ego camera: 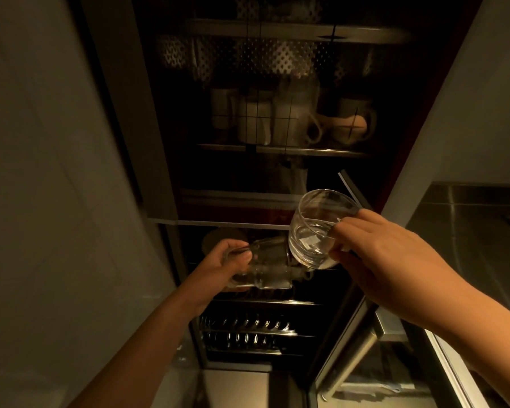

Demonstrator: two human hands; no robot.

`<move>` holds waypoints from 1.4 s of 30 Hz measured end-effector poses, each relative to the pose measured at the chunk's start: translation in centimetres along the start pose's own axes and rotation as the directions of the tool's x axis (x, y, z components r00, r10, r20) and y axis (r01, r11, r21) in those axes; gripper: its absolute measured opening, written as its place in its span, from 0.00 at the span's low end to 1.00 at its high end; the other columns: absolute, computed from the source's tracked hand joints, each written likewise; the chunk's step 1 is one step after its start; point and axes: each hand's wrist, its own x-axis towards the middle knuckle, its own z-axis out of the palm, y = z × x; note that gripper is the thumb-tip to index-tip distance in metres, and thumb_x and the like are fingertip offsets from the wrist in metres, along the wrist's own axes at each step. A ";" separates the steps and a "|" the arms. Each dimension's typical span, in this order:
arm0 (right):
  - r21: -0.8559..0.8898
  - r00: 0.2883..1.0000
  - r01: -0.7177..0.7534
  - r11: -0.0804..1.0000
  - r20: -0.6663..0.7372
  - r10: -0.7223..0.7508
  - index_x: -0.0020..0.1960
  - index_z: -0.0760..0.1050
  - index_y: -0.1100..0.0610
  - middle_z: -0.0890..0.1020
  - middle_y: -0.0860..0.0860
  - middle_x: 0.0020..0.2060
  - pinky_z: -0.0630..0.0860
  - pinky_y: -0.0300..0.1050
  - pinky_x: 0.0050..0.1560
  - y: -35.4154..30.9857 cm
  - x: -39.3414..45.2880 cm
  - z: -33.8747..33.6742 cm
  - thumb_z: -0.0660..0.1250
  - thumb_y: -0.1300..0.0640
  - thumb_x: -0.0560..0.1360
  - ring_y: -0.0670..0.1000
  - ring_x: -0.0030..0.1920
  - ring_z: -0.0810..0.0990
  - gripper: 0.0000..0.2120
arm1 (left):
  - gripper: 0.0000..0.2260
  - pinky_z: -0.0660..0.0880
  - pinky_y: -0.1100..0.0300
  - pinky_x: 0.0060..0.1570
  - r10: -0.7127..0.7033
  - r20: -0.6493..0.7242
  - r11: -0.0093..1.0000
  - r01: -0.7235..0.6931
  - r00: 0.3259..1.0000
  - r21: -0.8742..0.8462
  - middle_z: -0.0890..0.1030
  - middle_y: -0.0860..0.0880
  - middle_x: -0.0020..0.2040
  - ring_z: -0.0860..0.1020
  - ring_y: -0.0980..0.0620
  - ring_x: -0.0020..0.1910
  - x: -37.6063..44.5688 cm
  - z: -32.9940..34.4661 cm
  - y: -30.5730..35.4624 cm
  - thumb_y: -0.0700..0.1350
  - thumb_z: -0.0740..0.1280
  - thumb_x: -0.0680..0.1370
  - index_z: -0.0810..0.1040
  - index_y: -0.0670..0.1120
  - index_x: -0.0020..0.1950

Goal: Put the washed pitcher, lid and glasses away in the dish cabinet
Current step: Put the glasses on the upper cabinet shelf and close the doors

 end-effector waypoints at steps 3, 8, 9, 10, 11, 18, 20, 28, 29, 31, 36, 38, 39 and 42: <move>-0.004 1.000 -0.005 1.000 0.004 0.005 0.43 0.76 0.54 0.79 0.46 0.38 0.60 0.27 0.33 0.0 0.2 0.2 0.67 0.60 0.66 0.48 0.39 0.76 0.06 | 0.10 0.80 0.54 0.43 -0.071 0.046 0.976 0.079 0.996 -0.204 0.81 0.48 0.56 0.82 0.50 0.52 0.0 0.5 -0.7 0.47 0.64 0.77 0.74 0.50 0.58; 0.012 1.000 -0.002 1.000 -0.008 0.002 0.43 0.76 0.54 0.79 0.46 0.39 0.60 0.26 0.34 -0.1 0.6 0.3 0.66 0.59 0.67 0.46 0.41 0.74 0.05 | 0.21 0.78 0.53 0.43 -0.162 0.164 0.857 0.221 0.973 -0.465 0.80 0.43 0.59 0.81 0.47 0.55 0.2 1.1 -1.9 0.53 0.64 0.72 0.73 0.47 0.63; 0.015 1.000 -0.003 1.000 -0.008 0.003 0.44 0.75 0.53 0.78 0.46 0.39 0.59 0.26 0.34 -0.1 0.6 0.3 0.65 0.59 0.68 0.45 0.42 0.73 0.05 | 0.22 0.78 0.54 0.44 -0.176 0.185 0.838 0.246 0.967 -0.487 0.80 0.43 0.60 0.80 0.47 0.57 0.2 1.3 -2.2 0.54 0.63 0.72 0.73 0.47 0.64; 0.018 1.000 -0.003 1.000 -0.006 0.003 0.44 0.75 0.53 0.78 0.45 0.40 0.59 0.26 0.34 -0.1 0.6 0.4 0.65 0.59 0.69 0.44 0.42 0.72 0.05 | 0.23 0.78 0.54 0.43 -0.186 0.207 0.819 0.267 0.961 -0.507 0.79 0.43 0.61 0.79 0.47 0.58 0.2 1.6 -2.3 0.55 0.63 0.72 0.73 0.48 0.65; 0.022 1.000 -0.001 1.000 -0.003 0.002 0.44 0.75 0.53 0.78 0.45 0.40 0.60 0.26 0.34 -0.1 0.7 0.4 0.65 0.59 0.69 0.44 0.42 0.71 0.05 | 0.24 0.78 0.54 0.43 -0.191 0.226 0.801 0.285 0.955 -0.526 0.79 0.43 0.61 0.79 0.46 0.58 0.2 1.9 -2.4 0.56 0.63 0.72 0.74 0.47 0.65; 0.056 1.000 0.010 0.998 -0.002 -0.010 0.44 0.75 0.54 0.79 0.46 0.40 0.62 0.28 0.35 -0.3 1.2 0.2 0.65 0.59 0.68 0.46 0.42 0.74 0.05 | 0.22 0.79 0.57 0.38 -0.191 0.327 0.671 0.366 0.925 -0.644 0.81 0.43 0.57 0.80 0.49 0.49 0.4 4.4 -2.5 0.58 0.61 0.73 0.79 0.46 0.59; 0.063 1.000 0.014 0.998 -0.001 -0.014 0.44 0.75 0.54 0.79 0.46 0.39 0.65 0.31 0.35 -0.3 1.3 0.2 0.64 0.59 0.69 0.48 0.41 0.74 0.05 | 0.22 0.79 0.57 0.37 -0.169 0.348 0.640 0.372 0.922 -0.673 0.81 0.43 0.55 0.80 0.49 0.47 0.7 4.7 -2.6 0.59 0.62 0.74 0.80 0.45 0.58; 0.068 1.000 0.016 0.998 -0.005 -0.015 0.45 0.74 0.53 0.78 0.44 0.40 0.71 0.36 0.33 0.0 1.8 0.0 0.64 0.58 0.69 0.47 0.42 0.74 0.05 | 0.26 0.78 0.57 0.44 -0.059 0.468 0.553 0.419 0.882 -0.720 0.76 0.43 0.60 0.76 0.47 0.53 1.9 5.9 -3.5 0.58 0.65 0.76 0.71 0.44 0.69; 0.072 1.000 0.016 0.997 -0.006 -0.016 0.45 0.74 0.53 0.77 0.44 0.40 0.71 0.36 0.33 -0.1 1.8 0.0 0.64 0.58 0.69 0.46 0.42 0.73 0.05 | 0.26 0.77 0.57 0.46 -0.051 0.475 0.544 0.424 0.878 -0.724 0.75 0.43 0.60 0.76 0.47 0.53 2.0 5.9 -3.6 0.57 0.65 0.76 0.71 0.43 0.68; 0.080 1.000 0.018 0.997 -0.012 -0.017 0.45 0.74 0.53 0.77 0.44 0.40 0.72 0.37 0.32 -0.1 1.9 0.0 0.64 0.57 0.70 0.46 0.42 0.73 0.05 | 0.25 0.76 0.57 0.47 -0.036 0.487 0.528 0.430 0.873 -0.733 0.76 0.43 0.60 0.76 0.47 0.53 2.0 6.0 -3.7 0.56 0.66 0.76 0.71 0.43 0.67; 0.103 0.999 0.041 0.994 -0.006 -0.041 0.47 0.74 0.54 0.78 0.45 0.41 0.76 0.45 0.34 -0.2 2.4 -0.3 0.61 0.56 0.72 0.48 0.43 0.74 0.06 | 0.29 0.79 0.57 0.40 0.013 0.501 0.499 0.428 0.865 -0.753 0.77 0.42 0.58 0.79 0.45 0.50 1.6 6.2 -3.6 0.56 0.72 0.70 0.73 0.43 0.66; 0.133 1.000 0.030 0.991 0.002 -0.030 0.50 0.74 0.53 0.77 0.44 0.43 0.76 0.44 0.36 -0.3 2.6 -0.4 0.61 0.56 0.72 0.46 0.45 0.73 0.07 | 0.30 0.80 0.57 0.40 0.039 0.503 0.477 0.426 0.863 -0.769 0.77 0.41 0.58 0.79 0.44 0.50 1.5 6.2 -3.4 0.56 0.75 0.68 0.75 0.43 0.65; 0.149 1.000 0.027 0.988 -0.001 -0.027 0.50 0.73 0.52 0.77 0.43 0.44 0.76 0.44 0.37 -0.3 2.7 -0.5 0.61 0.56 0.72 0.45 0.45 0.72 0.08 | 0.30 0.80 0.57 0.40 0.043 0.497 0.469 0.422 0.867 -0.776 0.78 0.41 0.58 0.79 0.44 0.50 1.5 6.1 -3.3 0.56 0.75 0.67 0.76 0.42 0.64; 0.159 0.999 0.049 0.986 -0.016 -0.047 0.52 0.73 0.53 0.77 0.43 0.45 0.76 0.45 0.38 -0.4 3.2 -0.7 0.60 0.55 0.72 0.45 0.46 0.73 0.09 | 0.29 0.80 0.57 0.42 0.057 0.469 0.485 0.386 0.881 -0.785 0.77 0.42 0.60 0.78 0.45 0.51 1.6 5.6 -3.1 0.57 0.73 0.68 0.76 0.43 0.63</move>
